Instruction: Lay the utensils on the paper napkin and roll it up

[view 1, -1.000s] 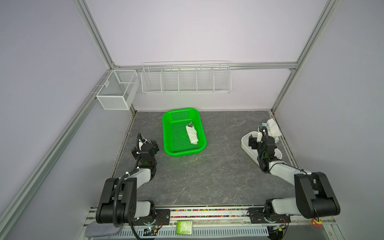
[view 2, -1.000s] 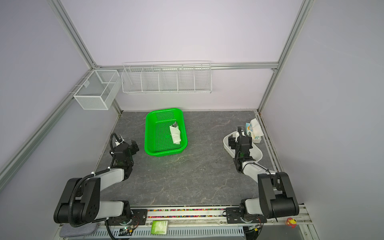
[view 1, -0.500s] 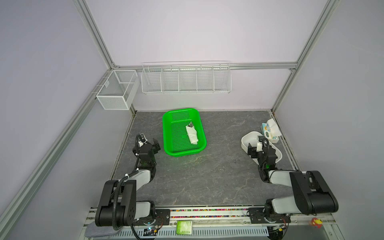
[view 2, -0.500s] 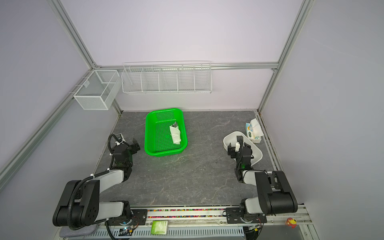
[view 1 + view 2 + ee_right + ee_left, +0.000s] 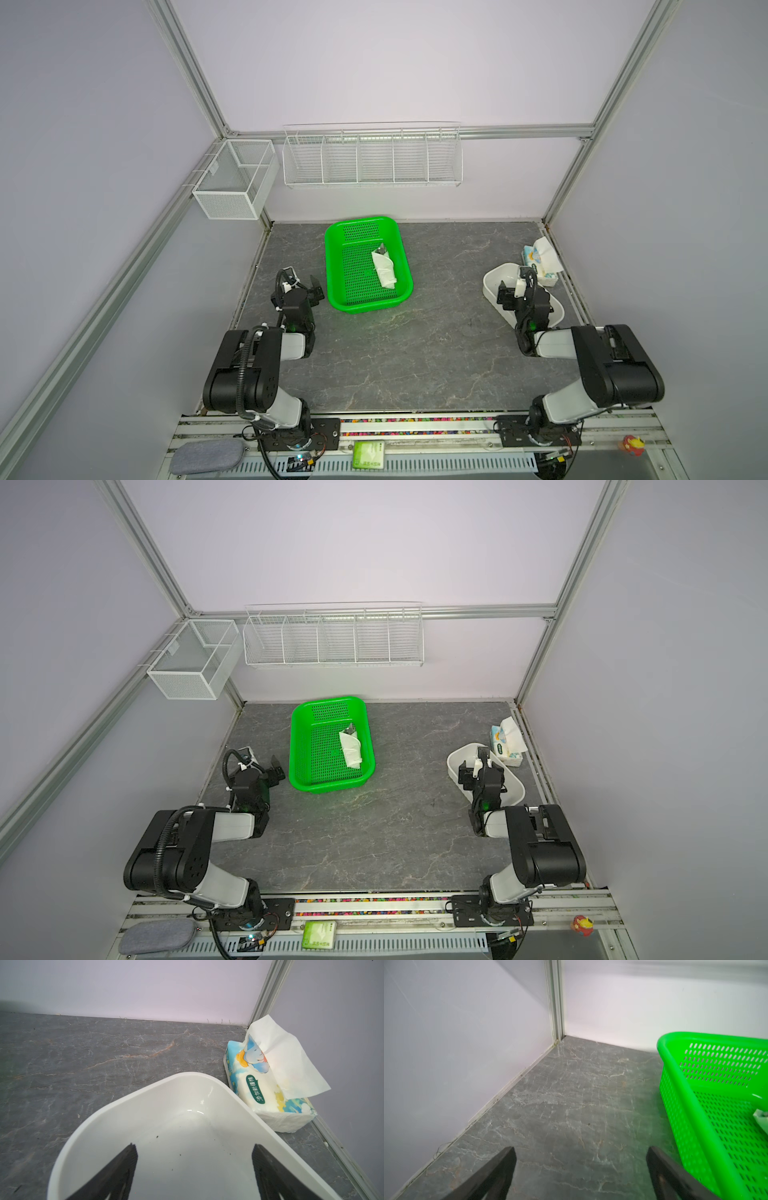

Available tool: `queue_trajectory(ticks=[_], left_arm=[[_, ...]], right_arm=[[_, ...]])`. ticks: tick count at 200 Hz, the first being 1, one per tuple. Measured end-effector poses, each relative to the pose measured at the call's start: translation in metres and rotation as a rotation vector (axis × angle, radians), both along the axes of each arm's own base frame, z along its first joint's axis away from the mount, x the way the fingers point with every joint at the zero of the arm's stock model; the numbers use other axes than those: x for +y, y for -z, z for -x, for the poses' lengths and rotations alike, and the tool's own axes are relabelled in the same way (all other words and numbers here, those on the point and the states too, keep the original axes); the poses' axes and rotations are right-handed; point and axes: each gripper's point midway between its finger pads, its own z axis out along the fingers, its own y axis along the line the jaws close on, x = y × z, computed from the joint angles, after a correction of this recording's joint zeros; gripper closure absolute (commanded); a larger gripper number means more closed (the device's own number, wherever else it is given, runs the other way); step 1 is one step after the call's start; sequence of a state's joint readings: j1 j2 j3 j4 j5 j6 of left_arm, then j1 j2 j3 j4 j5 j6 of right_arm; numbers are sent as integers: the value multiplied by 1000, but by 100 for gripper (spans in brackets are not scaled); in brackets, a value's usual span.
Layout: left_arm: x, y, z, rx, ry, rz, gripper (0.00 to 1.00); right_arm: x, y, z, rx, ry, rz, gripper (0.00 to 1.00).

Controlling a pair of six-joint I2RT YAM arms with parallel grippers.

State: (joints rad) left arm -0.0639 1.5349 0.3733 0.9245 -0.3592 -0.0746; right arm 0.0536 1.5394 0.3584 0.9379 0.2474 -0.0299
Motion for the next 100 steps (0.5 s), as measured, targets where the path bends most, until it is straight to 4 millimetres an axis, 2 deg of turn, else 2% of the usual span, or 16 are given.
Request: queue_trajectory(ticks=[100], left_arm=[[3, 3, 1, 9, -15, -5, 1]], right_arm=[[0, 1, 0, 2, 1, -3, 11]])
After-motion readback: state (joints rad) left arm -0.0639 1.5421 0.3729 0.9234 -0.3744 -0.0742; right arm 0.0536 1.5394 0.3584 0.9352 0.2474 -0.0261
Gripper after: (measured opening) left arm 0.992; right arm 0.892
